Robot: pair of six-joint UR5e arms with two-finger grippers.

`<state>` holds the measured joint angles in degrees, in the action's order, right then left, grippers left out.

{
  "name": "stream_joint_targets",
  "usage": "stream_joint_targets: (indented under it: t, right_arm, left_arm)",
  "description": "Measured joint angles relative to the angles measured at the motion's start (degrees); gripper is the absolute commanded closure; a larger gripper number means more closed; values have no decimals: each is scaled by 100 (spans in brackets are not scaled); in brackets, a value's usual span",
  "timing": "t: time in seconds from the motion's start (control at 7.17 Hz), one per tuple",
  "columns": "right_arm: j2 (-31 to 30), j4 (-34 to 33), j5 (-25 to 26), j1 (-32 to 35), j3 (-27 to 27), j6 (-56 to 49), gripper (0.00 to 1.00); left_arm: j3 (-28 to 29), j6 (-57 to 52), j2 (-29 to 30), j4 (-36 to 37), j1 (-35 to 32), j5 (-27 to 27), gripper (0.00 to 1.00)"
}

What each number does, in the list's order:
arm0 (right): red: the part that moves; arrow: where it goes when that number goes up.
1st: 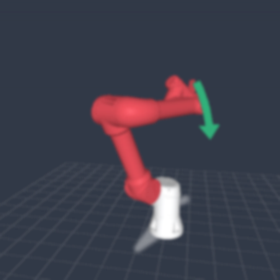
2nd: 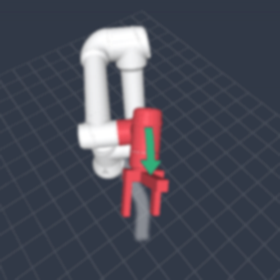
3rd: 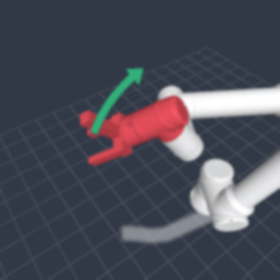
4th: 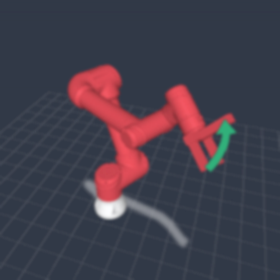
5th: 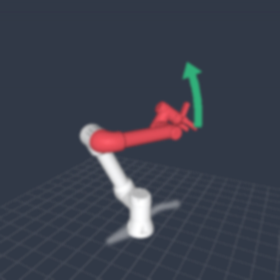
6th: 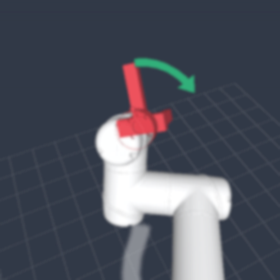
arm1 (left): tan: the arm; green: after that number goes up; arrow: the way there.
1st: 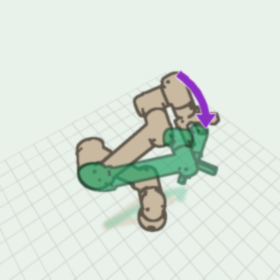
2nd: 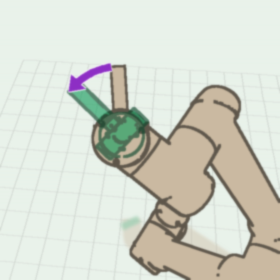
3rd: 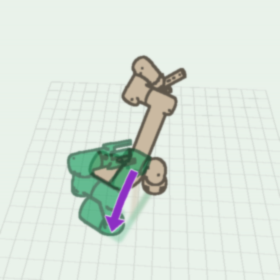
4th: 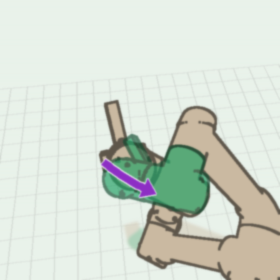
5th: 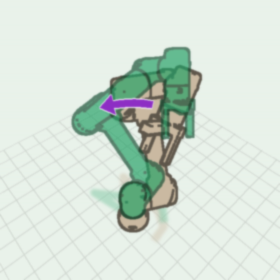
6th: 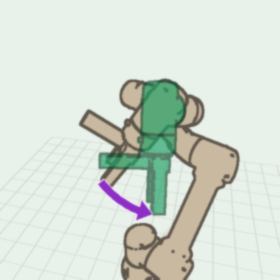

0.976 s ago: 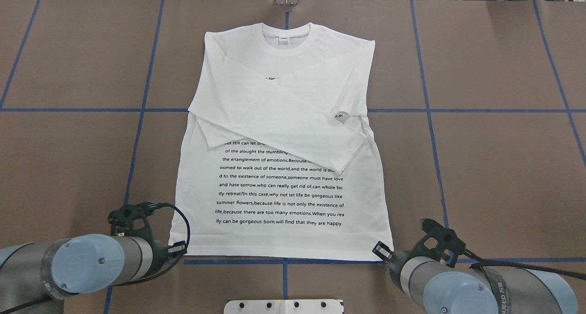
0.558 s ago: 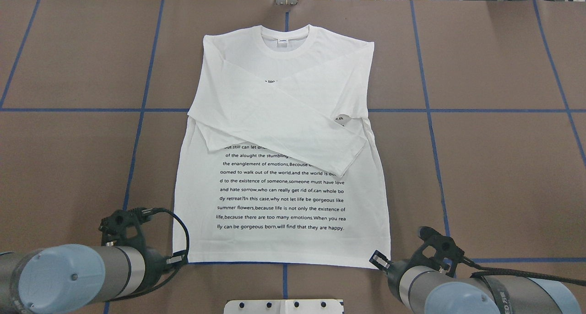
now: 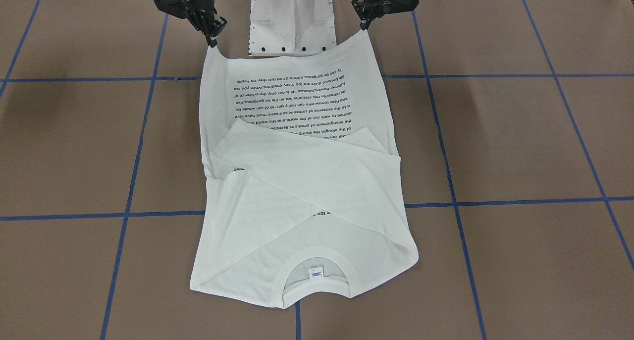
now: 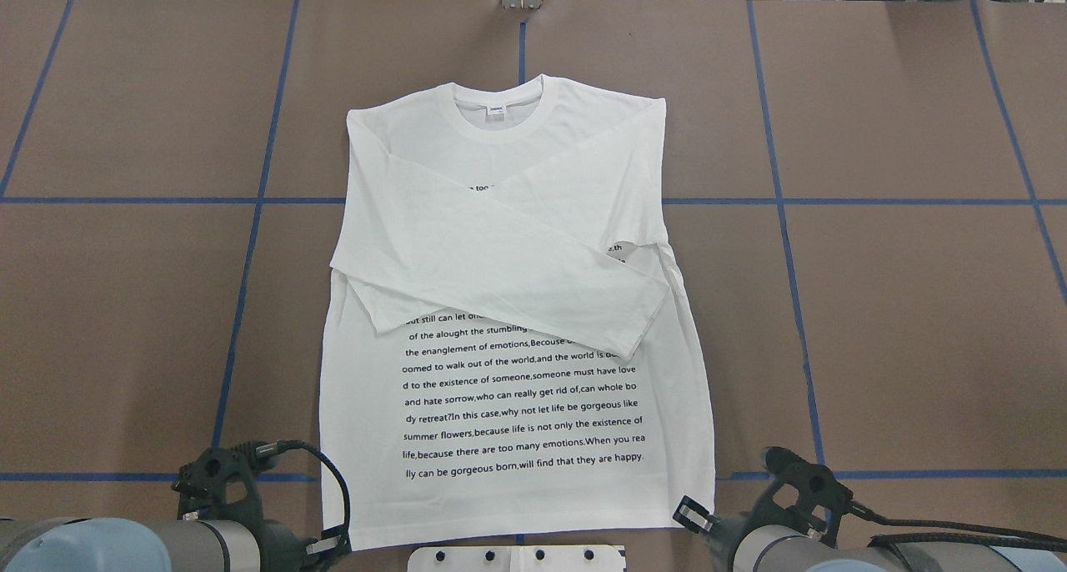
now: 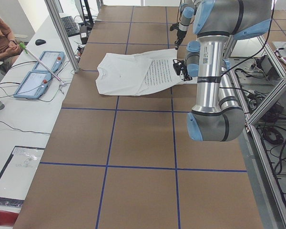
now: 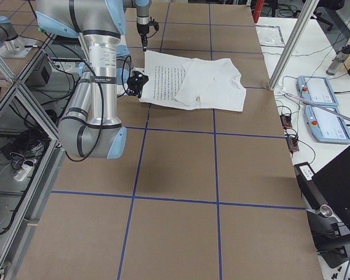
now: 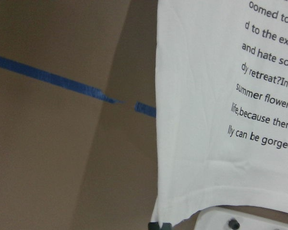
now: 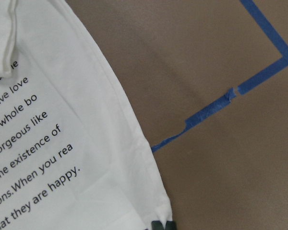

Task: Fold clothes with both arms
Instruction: 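Lift the hem with both grippers and fold it up toward the collar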

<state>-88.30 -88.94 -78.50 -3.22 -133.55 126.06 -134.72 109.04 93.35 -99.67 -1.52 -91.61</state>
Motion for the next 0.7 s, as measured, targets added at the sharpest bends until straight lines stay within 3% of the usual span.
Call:
stream_joint_targets:
  t: [0.42,0.7]
  right_arm:
    - [180,-50,-126,1032,-149,-525,100]
    - [1142,-201,-702,2352,741,-1780,100]
  left_arm:
    - [-237,-1107,318,306,-1109,-54,100]
    - [618,-2399,1022,326,-2273,-74,100]
